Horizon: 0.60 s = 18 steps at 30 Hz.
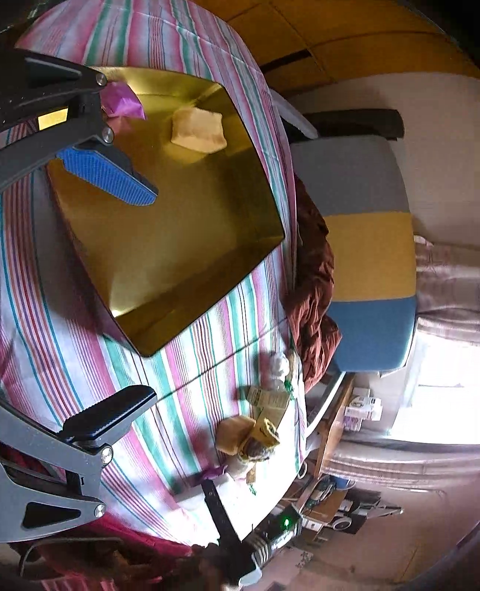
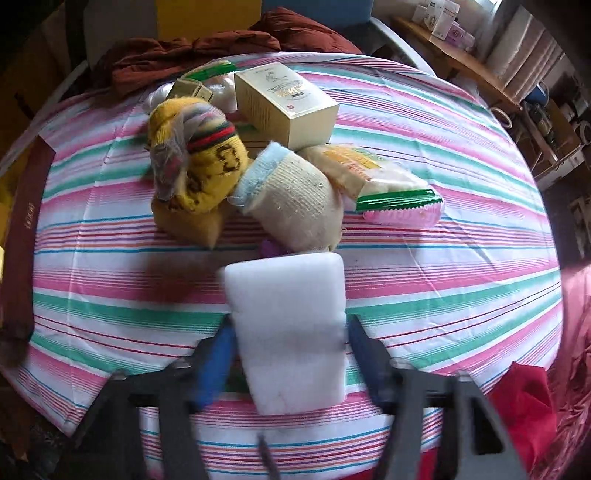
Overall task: Organize objects
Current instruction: 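Move the right gripper to the white block sponge and grasp it, then grasp a second purple snack packet with the left gripper while the right holds the white block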
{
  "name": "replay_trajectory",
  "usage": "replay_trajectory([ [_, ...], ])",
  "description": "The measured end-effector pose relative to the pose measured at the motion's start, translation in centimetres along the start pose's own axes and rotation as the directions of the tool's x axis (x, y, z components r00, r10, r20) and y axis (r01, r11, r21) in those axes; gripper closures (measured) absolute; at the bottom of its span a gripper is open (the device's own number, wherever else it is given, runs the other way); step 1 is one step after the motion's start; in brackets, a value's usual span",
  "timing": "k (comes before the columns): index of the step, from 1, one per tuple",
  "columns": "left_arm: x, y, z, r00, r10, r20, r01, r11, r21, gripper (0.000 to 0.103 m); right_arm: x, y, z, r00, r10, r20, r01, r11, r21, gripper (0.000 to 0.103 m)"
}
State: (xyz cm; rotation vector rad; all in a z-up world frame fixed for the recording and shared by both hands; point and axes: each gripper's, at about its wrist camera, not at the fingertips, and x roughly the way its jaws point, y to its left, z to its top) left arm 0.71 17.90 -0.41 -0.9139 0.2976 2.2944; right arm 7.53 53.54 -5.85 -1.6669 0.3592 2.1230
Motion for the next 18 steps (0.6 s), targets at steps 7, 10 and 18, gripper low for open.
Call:
replay_trajectory([
  [7, 0.5, -1.5, 0.6, 0.998, -0.061, -0.002, 0.061, 0.998, 0.029, 0.004, -2.1, -3.4, -2.5, 0.996, 0.024, 0.082, -0.034, 0.991, 0.126, 0.046],
  [10, 1.1, -2.6, 0.9, 0.996, -0.088, -0.013, 0.089, 0.995, 0.05, 0.004, -2.7, -5.3, -3.5, 0.992, 0.042, 0.122, -0.068, 0.974, 0.215, 0.046],
  [18, 3.9, -7.1, 1.9, 0.985, -0.161, -0.061, 0.168, 0.977, 0.128, 0.004, -3.6, -7.1, -4.0, 0.976, 0.042, 0.216, -0.114, 0.936, 0.332, 0.046],
])
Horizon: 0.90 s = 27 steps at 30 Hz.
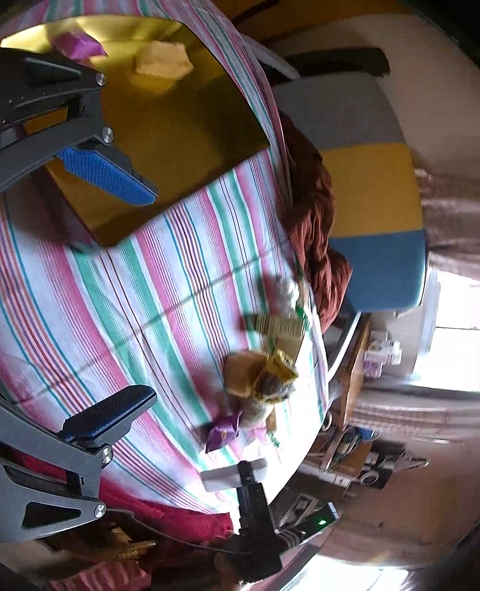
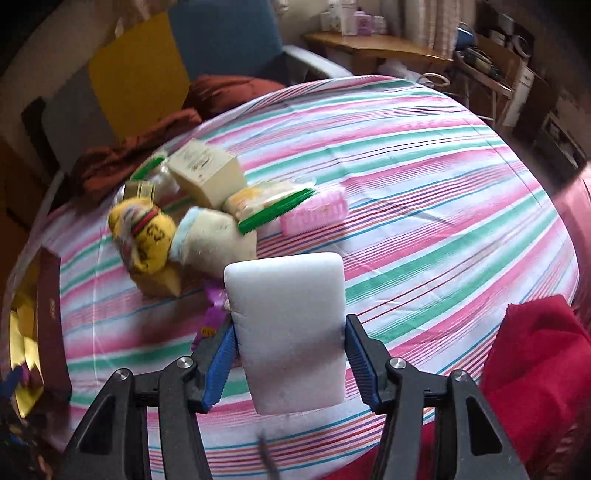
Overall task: Organize objects
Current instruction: 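Grasp a second purple snack packet with the left gripper while the right holds the white block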
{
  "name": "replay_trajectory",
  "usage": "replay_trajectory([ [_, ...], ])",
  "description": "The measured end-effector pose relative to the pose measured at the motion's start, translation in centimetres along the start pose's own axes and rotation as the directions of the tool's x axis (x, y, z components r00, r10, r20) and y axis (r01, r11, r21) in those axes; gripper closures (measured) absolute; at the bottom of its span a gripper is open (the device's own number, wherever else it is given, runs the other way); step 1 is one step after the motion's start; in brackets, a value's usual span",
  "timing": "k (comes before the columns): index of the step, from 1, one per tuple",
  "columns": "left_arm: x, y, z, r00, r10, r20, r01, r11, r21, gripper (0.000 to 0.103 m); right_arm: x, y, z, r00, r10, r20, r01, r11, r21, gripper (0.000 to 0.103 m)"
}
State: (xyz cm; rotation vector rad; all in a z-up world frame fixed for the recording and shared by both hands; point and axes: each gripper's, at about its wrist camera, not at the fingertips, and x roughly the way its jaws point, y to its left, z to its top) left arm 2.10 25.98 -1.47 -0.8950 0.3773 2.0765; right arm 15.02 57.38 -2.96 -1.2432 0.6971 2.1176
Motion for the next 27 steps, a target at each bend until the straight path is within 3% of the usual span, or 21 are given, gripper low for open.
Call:
replay_trajectory([
  [12, 5.3, -3.5, 2.2, 0.992, -0.096, -0.081, 0.097, 0.995, 0.005, 0.007, -1.4, -2.0, -0.3, 0.992, 0.045, 0.118, -0.059, 0.992, 0.115, 0.046],
  [20, 8.8, -6.8, 3.6, 0.978, -0.17, -0.119, 0.178, 0.982, 0.058, 0.028, -2.1, -3.1, -0.7, 0.979, 0.096, 0.181, -0.129, 0.976, 0.178, 0.046],
  [27, 11.8, -10.7, 5.7, 0.962, -0.235, -0.139, 0.251, 0.962, 0.107, 0.03, -2.4, -3.6, -0.8, 0.97, 0.127, 0.205, -0.168, 0.965, 0.199, 0.046],
])
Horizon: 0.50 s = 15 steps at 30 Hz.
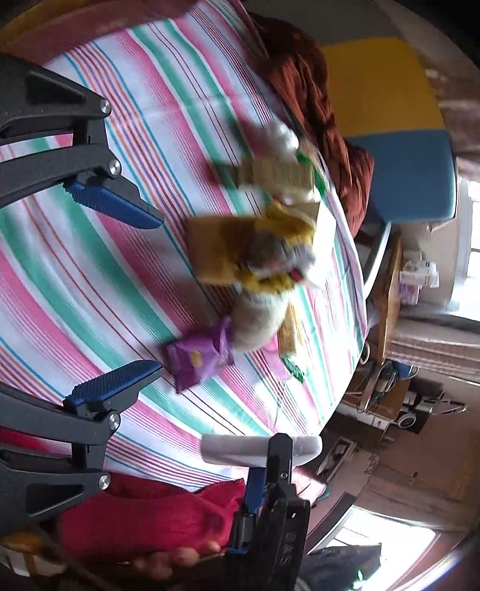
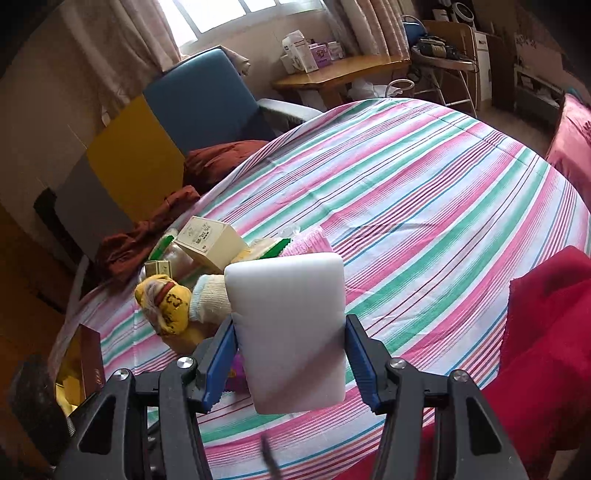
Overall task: Organize objects
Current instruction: 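Grasp a second purple snack packet with the left gripper while the right holds the white block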
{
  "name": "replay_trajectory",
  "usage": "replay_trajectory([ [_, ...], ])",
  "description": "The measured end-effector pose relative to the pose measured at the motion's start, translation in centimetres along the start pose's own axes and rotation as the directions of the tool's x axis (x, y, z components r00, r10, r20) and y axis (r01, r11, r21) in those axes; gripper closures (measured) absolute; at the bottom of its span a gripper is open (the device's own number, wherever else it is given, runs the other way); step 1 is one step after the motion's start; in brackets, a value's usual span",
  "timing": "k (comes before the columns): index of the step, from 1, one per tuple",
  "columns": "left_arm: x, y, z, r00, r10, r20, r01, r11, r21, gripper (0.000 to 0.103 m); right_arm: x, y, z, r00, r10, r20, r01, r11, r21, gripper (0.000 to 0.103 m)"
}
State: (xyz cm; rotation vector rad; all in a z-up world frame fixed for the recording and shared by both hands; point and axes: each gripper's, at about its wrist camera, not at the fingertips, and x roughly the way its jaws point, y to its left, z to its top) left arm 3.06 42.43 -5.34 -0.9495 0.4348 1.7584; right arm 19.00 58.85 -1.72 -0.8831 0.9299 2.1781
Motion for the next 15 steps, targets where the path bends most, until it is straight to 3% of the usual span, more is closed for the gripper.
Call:
replay_trajectory([
  [6, 3.3, -2.3, 2.5, 0.999, -0.037, -0.028, 0.039, 0.998, 0.044, 0.03, -0.4, -0.3, -0.1, 1.0, 0.014, 0.026, -0.014, 1.0, 0.014, 0.046],
  [15, 7.7, -4.3, 3.8, 0.995, -0.021, -0.103, 0.025, 0.999, 0.045, 0.03, -0.4, -0.4, -0.1, 0.999, 0.033, 0.028, -0.034, 0.999, 0.017, 0.045],
])
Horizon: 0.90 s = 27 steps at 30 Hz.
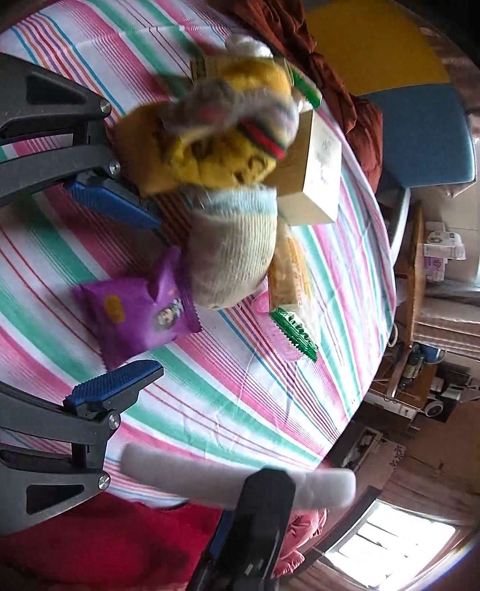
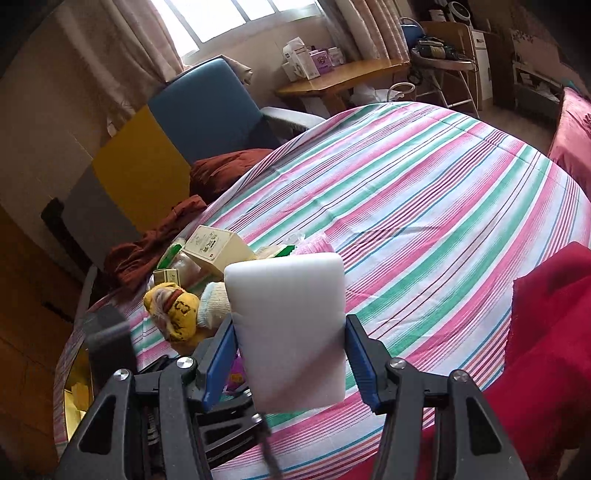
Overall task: Organize objects
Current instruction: 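Grasp a second purple snack packet with the left gripper while the right holds the white block, then carry both items into the gold tray and open both grippers to release them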
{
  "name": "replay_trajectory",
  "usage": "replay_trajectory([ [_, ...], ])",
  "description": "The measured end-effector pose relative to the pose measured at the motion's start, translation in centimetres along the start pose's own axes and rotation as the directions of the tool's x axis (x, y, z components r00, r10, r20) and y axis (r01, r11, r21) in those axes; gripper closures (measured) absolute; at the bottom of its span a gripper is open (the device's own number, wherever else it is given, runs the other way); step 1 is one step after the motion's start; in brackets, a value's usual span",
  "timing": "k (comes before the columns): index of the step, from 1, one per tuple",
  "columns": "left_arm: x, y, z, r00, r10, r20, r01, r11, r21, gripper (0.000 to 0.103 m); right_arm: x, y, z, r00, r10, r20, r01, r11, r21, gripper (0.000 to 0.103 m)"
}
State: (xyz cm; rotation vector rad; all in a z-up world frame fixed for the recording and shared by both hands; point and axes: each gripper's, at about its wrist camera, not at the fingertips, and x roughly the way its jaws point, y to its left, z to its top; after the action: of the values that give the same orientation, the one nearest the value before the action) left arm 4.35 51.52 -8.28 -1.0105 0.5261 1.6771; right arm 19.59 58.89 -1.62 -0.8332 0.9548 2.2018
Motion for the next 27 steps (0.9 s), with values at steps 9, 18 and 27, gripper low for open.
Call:
replay_trajectory([
  [9, 0.0, 1.1, -1.2, 0.999, 0.039, 0.016, -0.039, 0.999, 0.01, 0.062, 0.3, 0.5, 0.0, 1.0, 0.0, -0.025, -0.001, 0.999, -0.036, 0.045],
  [18, -4.8, 4.3, -7.7, 0.995, 0.072, 0.07, -0.07, 0.997, -0.037, 0.061, 0.9, 1.7, -0.2, 0.998, -0.014, -0.056, 0.008, 0.994, -0.11, 0.046],
  [27, -8.2, 6.4, -12.3, 0.986, 0.134, 0.095, -0.123, 0.987, -0.104, 0.061, 0.6, 3.0, -0.7, 0.997, -0.063, -0.031, 0.057, 0.981, -0.185, 0.046],
])
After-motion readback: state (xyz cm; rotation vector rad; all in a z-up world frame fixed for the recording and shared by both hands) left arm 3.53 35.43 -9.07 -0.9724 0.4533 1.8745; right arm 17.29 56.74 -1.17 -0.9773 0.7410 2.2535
